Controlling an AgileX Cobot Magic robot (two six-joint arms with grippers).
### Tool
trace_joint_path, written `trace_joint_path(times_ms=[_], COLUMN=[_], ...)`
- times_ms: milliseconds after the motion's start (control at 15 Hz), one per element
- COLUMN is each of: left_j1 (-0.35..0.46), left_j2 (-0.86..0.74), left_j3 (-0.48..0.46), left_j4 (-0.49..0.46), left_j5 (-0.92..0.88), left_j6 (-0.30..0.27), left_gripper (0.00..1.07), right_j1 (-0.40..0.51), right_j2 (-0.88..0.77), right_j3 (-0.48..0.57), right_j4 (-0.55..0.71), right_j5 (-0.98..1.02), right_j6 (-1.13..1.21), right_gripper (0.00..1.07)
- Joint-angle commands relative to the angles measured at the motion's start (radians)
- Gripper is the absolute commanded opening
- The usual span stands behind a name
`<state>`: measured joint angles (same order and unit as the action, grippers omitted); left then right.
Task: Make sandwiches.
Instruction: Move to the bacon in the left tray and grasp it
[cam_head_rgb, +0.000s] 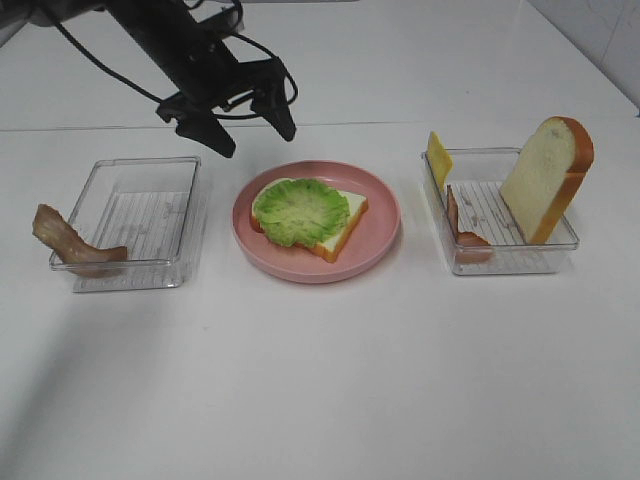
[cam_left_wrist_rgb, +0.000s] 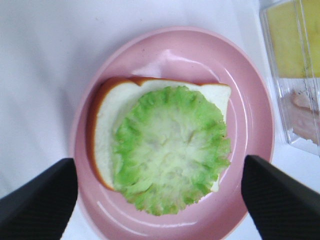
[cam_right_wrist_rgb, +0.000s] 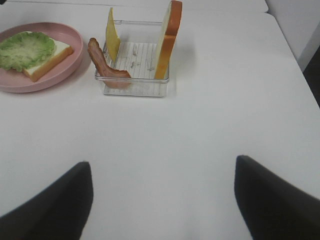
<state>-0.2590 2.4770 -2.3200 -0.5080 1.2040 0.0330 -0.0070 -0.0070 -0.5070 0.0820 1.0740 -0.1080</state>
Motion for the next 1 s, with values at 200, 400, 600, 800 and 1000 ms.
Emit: trace_joint_path(times_ms=[200,400,600,800,1000], left_j1=[0.076,0.076,0.076,0.076,0.076], left_j2=[-0.103,-0.193,-0.3,-0.503,-0.653], left_j3=[-0.004,0.004,0.087,0.317,0.515], left_j4=[0.073,0.257,0.322,0.465,0.549], left_j5=[0.085,0.085,0.085,0.085,0.085], left_j6=[-0.06,-0.097,-0.109,-0.17,-0.198], left_gripper=[0.73,0.69,0.68,0.68,0.68], right_j1=[-0.004,-0.004,-0.004,-0.004,-0.004], right_j2=[-0.009,-0.009,-0.009,-0.009,-0.009], right_j3=[0.001,0.001,0.001,0.001,0.001], right_j4=[0.002,0.002,0.002,0.002,0.002], right_j5=[-0.011,-0.011,-0.011,-0.011,-0.011], right_j6=[-0.006,-0.006,-0.006,-0.006,-0.006], right_gripper=[0.74,0.74,0.74,0.74,0.74])
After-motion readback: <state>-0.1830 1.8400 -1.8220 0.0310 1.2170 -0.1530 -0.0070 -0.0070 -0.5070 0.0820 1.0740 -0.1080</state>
